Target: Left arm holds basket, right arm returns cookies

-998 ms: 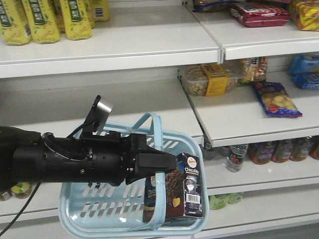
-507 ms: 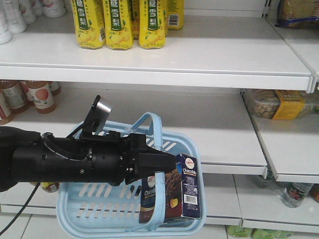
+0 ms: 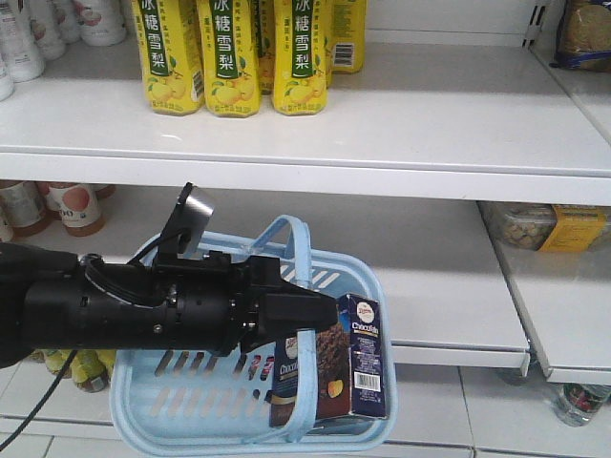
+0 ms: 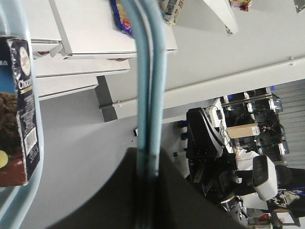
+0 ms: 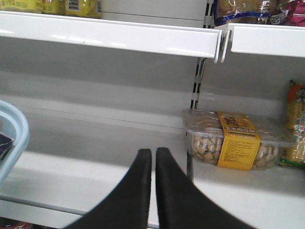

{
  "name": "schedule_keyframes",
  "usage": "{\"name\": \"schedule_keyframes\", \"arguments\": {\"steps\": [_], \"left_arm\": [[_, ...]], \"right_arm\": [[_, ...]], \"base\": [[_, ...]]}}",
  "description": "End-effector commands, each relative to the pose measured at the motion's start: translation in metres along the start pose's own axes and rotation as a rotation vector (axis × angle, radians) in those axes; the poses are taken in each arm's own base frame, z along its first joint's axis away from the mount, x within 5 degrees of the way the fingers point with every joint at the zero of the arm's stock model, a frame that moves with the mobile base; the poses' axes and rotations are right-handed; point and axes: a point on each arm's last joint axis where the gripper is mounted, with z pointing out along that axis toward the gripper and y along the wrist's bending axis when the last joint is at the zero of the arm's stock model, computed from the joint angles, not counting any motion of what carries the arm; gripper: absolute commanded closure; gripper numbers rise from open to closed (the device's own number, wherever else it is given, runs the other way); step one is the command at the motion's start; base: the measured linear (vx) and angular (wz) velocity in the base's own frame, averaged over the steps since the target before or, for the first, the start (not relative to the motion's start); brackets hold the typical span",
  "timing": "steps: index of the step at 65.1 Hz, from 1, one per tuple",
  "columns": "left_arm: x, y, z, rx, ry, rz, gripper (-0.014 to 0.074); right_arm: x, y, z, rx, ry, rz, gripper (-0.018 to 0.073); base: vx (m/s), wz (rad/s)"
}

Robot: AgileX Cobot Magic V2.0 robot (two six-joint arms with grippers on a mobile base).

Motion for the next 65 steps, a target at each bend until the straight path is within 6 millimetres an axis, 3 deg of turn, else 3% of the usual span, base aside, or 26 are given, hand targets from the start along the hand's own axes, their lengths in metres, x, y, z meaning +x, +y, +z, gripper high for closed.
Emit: {"name": "schedule_keyframes", "arguments": {"steps": [1,65], "left_arm": [[-0.0046,-0.0291,-0.0079,0.142,-0.039,-0.003,0.0599],[-0.0046,-0.0291,-0.0079,0.142,-0.039,-0.003,0.0599]], "right_arm": [[-0.0017,0.0,-0.0004,0.006,-0.07,-0.008,0.057],[-0.0017,0.0,-0.0004,0.006,-0.07,-0.008,0.057]], "base": [[0.08,-0.08],[0.04,-0.03]]}}
